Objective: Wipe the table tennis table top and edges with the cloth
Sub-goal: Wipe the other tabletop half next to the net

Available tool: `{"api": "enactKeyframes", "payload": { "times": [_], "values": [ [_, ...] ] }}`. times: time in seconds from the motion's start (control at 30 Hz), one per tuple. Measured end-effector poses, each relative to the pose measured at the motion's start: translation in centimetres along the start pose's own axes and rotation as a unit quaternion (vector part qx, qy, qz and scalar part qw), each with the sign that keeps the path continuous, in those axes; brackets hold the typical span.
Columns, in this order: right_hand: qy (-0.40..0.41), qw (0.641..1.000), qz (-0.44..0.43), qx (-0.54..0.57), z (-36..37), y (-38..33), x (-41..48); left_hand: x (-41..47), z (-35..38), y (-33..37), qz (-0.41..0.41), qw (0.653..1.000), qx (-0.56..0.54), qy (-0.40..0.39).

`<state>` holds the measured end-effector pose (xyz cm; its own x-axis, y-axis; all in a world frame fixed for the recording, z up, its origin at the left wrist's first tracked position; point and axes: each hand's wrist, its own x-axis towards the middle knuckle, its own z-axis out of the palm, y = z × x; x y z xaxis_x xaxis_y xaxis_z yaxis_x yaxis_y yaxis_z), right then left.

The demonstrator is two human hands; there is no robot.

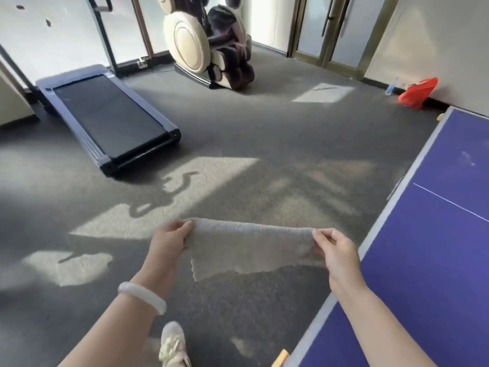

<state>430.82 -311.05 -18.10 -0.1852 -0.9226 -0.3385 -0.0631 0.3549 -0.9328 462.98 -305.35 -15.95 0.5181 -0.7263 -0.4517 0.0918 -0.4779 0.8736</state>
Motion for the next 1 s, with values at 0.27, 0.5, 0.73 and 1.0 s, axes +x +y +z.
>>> {"api": "enactKeyframes", "payload": {
  "times": [0.27, 0.5, 0.73, 1.0],
  "values": [
    [0.11, 0.976, 0.18, 0.062, 5.0, 0.2, 10.7, 18.4, 5.2, 5.5, -0.042, 0.973, 0.158, -0.163],
    [0.219, 0.944, 0.133, 0.206, 9.5, -6.1, 15.9, 28.6, 12.6, 14.7, 0.051, 0.942, 0.2, -0.264],
    [0.268, 0.96, 0.075, 0.04, 7.2, -8.5, 20.9, 32.7, 23.7, 19.8, 0.103, 0.898, 0.211, -0.372],
    [0.363, 0.926, 0.074, -0.072, -0.2, -8.6, 30.9, 33.9, 39.0, 22.9, 0.198, 0.84, 0.318, -0.392]
  ]
}}
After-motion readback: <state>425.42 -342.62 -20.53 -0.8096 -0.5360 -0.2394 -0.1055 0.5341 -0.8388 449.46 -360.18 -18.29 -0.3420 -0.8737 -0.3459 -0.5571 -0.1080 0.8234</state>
